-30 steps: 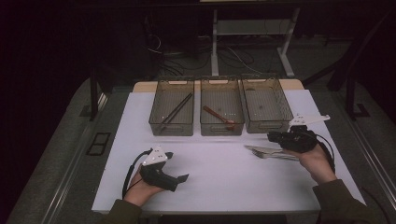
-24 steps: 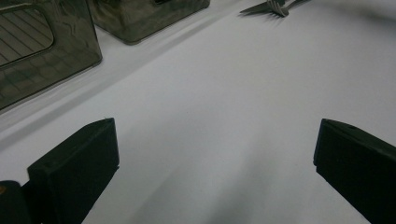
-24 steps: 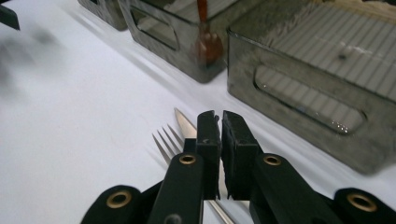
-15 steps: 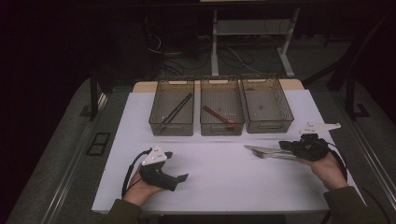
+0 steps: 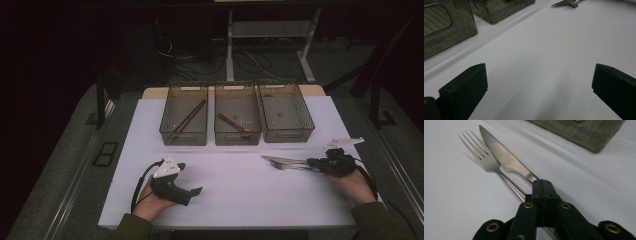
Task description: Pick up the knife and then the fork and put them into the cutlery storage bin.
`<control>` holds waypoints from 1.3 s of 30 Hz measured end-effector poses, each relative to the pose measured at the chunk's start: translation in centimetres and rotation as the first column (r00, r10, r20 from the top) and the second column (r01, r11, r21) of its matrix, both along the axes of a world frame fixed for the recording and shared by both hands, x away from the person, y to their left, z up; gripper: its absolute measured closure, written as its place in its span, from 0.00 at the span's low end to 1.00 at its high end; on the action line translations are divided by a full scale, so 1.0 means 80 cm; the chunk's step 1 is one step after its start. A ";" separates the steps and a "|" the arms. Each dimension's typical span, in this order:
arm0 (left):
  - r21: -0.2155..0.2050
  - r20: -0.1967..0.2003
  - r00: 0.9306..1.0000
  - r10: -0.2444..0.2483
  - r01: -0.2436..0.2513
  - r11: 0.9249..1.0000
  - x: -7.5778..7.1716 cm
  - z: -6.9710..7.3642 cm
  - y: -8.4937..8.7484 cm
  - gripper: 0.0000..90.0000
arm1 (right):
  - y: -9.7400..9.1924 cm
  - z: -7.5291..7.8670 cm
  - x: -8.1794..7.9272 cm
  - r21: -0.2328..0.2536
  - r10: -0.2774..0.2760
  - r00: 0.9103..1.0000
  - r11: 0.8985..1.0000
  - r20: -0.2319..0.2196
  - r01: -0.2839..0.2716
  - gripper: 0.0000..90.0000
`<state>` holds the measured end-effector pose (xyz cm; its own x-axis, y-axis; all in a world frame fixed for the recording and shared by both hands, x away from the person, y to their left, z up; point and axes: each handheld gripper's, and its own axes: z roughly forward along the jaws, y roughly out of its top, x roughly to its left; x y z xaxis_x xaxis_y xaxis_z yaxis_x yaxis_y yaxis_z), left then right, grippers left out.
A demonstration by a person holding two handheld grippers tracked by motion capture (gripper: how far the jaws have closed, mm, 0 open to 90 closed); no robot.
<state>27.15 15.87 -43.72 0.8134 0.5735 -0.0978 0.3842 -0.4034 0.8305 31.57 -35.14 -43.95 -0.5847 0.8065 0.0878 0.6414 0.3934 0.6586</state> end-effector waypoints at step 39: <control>0.003 -0.007 1.000 -0.009 0.009 1.000 0.000 -0.002 -0.002 0.00 | 0.012 0.000 -0.038 -0.072 0.081 0.995 0.994 -0.052 -0.085 0.99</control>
